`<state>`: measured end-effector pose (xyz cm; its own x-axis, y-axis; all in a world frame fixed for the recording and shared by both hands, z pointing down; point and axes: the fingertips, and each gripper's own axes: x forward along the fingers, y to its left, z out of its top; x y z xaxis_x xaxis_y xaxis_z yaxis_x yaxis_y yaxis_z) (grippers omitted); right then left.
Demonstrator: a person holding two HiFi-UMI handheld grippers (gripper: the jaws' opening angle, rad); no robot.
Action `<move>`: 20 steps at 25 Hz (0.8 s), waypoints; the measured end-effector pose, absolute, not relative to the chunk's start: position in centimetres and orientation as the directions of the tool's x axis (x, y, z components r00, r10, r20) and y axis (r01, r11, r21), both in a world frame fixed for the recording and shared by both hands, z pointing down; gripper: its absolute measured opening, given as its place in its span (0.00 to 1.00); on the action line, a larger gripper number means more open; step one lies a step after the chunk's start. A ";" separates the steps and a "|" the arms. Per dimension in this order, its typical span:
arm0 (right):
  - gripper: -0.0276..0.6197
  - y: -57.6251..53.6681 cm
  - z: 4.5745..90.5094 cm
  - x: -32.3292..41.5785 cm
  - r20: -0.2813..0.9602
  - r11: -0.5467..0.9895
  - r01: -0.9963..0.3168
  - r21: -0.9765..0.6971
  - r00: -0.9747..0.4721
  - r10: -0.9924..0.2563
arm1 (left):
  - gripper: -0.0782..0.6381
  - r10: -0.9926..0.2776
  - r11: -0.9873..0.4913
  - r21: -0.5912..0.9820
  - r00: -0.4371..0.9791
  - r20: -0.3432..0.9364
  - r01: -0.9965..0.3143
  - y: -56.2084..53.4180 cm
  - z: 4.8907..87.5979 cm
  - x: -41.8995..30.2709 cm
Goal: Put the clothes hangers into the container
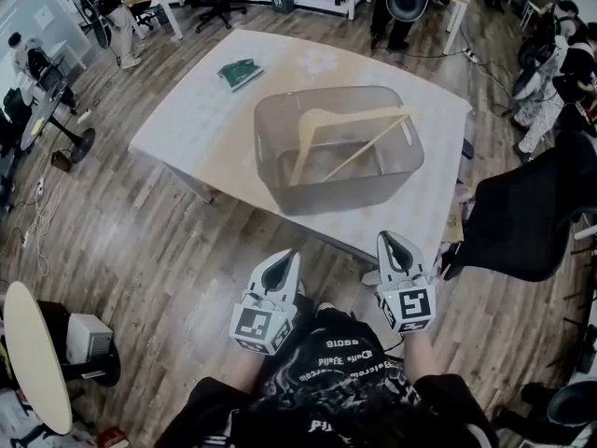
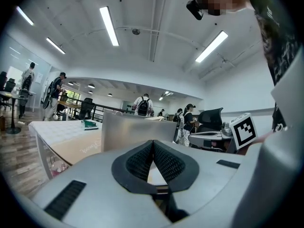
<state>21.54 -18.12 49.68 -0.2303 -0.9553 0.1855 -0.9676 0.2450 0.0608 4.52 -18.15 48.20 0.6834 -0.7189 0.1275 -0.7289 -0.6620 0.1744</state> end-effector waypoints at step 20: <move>0.05 -20.1 49.7 20.4 0.217 0.235 -0.969 0.075 -0.214 -0.952 | 0.14 -0.713 -0.666 0.178 0.689 0.132 -0.724 -20.6 48.7 4.1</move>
<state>20.44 -20.14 49.70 -0.2143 -0.9523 0.2174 -0.9690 0.2353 0.0752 4.07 -20.59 48.70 0.6886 -0.7131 0.1316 -0.7241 -0.6663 0.1782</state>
